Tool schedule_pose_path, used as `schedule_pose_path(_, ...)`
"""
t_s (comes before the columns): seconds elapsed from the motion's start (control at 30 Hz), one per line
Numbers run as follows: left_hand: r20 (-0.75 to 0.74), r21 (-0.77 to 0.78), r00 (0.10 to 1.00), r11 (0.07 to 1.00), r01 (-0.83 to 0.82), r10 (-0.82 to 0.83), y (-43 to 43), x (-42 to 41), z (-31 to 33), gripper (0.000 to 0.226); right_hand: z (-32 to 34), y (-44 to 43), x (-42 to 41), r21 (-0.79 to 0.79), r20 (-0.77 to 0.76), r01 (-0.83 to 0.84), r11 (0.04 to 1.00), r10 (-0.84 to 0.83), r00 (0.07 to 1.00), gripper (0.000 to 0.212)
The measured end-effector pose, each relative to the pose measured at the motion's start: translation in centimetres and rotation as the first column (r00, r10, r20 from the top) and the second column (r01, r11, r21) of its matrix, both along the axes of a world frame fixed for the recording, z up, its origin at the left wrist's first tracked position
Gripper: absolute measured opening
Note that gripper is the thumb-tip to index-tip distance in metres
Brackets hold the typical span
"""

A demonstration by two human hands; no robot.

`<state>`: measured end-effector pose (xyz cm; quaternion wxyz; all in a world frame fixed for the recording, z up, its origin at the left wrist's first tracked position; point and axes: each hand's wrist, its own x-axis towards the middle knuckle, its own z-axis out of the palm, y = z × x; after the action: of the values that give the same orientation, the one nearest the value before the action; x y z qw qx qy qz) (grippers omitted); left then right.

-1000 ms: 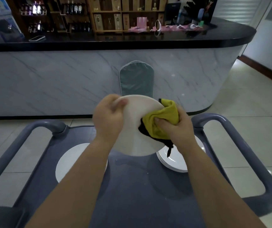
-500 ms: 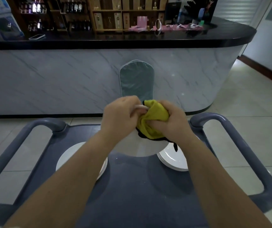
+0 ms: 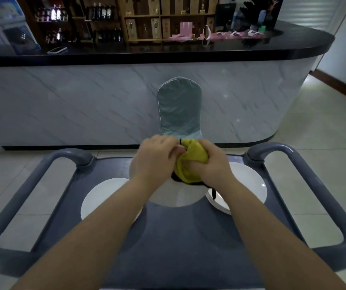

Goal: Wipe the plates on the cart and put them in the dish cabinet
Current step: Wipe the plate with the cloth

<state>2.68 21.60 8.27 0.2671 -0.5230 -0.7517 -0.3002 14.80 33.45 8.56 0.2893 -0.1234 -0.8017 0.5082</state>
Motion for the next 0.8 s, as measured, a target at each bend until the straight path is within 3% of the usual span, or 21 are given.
schedule_pose_path(0.1, -0.027, 0.142, 1.0, 0.99, 0.009, -0.005, 0.4, -0.7, 4.3, 0.021, 3.4, 0.5, -0.5, 0.046, -0.142, 0.042, 0.998, -0.035, 0.989, 0.041)
schedule_pose_path(0.17, 0.185, 0.301, 0.979, 0.944, -0.136, 0.083, -0.1, -1.4, 6.0, 0.017, 4.2, 1.1, -0.3, -0.06, -0.205, 0.071, 0.996, -0.081, 0.975, 0.045)
schedule_pose_path(0.23, 0.57, 0.449, 0.819, 0.808, -0.381, 0.068, -0.6, -1.8, 5.9, 0.018, 2.9, 1.1, -0.1, -0.278, -0.236, 0.08, 0.957, -0.149, 0.96, 0.046)
schedule_pose_path(0.3, 0.787, 0.526, 0.609, 0.628, -0.573, -0.103, -0.8, -1.1, 3.9, 0.028, 0.6, 0.4, 0.1, -0.475, -0.218, 0.093, 0.875, -0.22, 0.951, 0.043)
schedule_pose_path(0.33, 0.843, 0.486, 0.52, 0.61, -0.627, -0.137, -1.0, -0.6, 2.1, 0.031, -0.5, 0.1, 0.3, -0.503, -0.194, 0.12, 0.856, -0.247, 0.949, 0.041)
schedule_pose_path(0.37, 0.9, 0.385, 0.422, 0.658, -0.647, -0.112, -1.2, 0.0, 0.2, 0.031, -1.6, 0.0, 0.5, -0.473, -0.17, 0.155, 0.867, -0.262, 0.95, 0.039)
schedule_pose_path(0.4, 0.955, 0.247, 0.287, 0.733, -0.634, -0.073, -1.6, 0.6, -1.8, 0.03, -2.5, 0.1, 0.8, -0.375, -0.152, 0.195, 0.906, -0.267, 0.952, 0.036)
schedule_pose_path(0.47, 0.995, 0.017, -0.074, 0.827, -0.562, -0.07, -2.8, 1.3, -4.7, 0.023, -4.3, 0.8, 1.5, -0.048, -0.132, 0.248, 0.968, -0.252, 0.959, 0.03)
schedule_pose_path(0.53, 0.86, -0.001, -0.444, 0.87, -0.494, -0.252, -4.0, 1.6, -5.7, 0.023, -5.8, 1.6, 1.9, 0.344, -0.161, 0.254, 0.904, -0.21, 0.964, 0.031)
schedule_pose_path(0.57, 0.753, 0.048, -0.559, 0.875, -0.481, -0.348, -4.4, 1.9, -5.5, 0.035, -6.7, 1.9, 1.9, 0.518, -0.185, 0.249, 0.818, -0.177, 0.967, 0.033)
schedule_pose_path(0.6, 0.679, 0.109, -0.61, 0.878, -0.466, -0.408, -4.5, 2.3, -5.0, 0.045, -7.3, 2.1, 1.9, 0.646, -0.204, 0.242, 0.724, -0.142, 0.969, 0.036)
schedule_pose_path(0.67, 0.641, 0.181, -0.619, 0.873, -0.452, -0.453, -4.1, 3.1, -3.7, 0.05, -8.0, 2.2, 1.8, 0.767, -0.225, 0.217, 0.604, -0.064, 0.972, 0.037)
schedule_pose_path(0.8, 0.644, 0.154, -0.59, 0.839, -0.522, -0.486, -3.6, 3.3, -2.2, 0.014, -7.8, 1.8, 2.1, 0.831, -0.233, 0.16, 0.533, 0.072, 0.97, 0.035)
